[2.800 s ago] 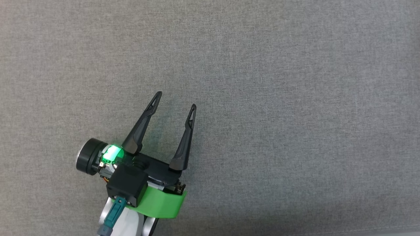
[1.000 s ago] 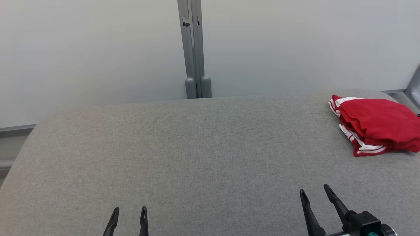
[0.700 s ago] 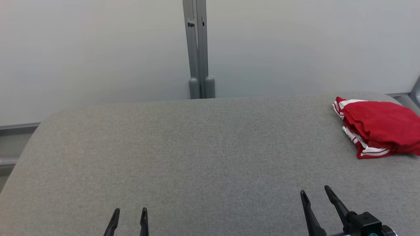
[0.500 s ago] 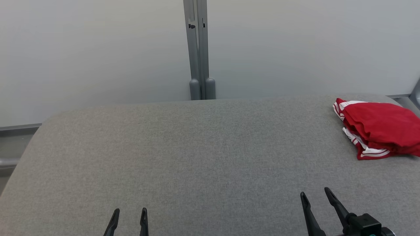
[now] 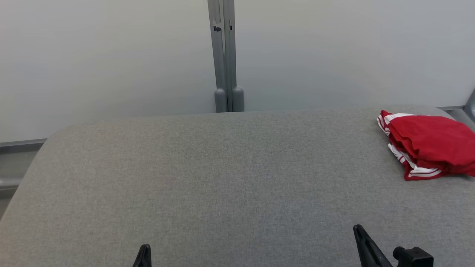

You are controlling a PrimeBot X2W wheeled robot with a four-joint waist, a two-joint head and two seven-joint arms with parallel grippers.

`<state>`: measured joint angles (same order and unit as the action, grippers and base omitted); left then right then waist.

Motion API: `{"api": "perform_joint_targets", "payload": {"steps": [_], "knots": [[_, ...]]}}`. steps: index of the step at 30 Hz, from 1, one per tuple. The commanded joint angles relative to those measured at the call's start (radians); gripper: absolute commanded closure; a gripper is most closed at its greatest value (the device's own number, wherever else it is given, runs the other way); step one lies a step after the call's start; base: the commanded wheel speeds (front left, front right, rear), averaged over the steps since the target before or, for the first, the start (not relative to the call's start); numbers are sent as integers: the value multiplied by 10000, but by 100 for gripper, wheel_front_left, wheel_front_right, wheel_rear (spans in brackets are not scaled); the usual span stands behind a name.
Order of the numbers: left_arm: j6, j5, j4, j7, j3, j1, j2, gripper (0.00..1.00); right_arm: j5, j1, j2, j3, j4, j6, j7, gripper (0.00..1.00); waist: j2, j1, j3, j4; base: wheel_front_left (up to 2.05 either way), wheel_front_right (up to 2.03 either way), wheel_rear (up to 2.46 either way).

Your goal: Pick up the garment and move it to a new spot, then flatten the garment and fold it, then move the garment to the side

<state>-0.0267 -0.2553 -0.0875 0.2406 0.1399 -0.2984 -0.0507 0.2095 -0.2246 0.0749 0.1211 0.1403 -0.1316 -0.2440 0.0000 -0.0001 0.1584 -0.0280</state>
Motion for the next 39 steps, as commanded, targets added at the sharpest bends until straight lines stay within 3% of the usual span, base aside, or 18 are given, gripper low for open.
{"api": "perform_joint_targets", "payload": {"steps": [1,18,39], "knots": [[-60,-494,114,-72,-84,294,-58,100,529,268,28,-79,-114,1,81,100,0,1,-22,5,0,0,0],[-301,-3605,-328,-692,-432,1193,-205,100,3695,989,95,-432,152,3,738,100,0,1,-246,44,0,0,0],[-527,-6647,-662,-1360,-859,2045,-292,100,6796,1689,108,-847,390,6,1448,100,0,1,-525,92,0,0,0]]}}
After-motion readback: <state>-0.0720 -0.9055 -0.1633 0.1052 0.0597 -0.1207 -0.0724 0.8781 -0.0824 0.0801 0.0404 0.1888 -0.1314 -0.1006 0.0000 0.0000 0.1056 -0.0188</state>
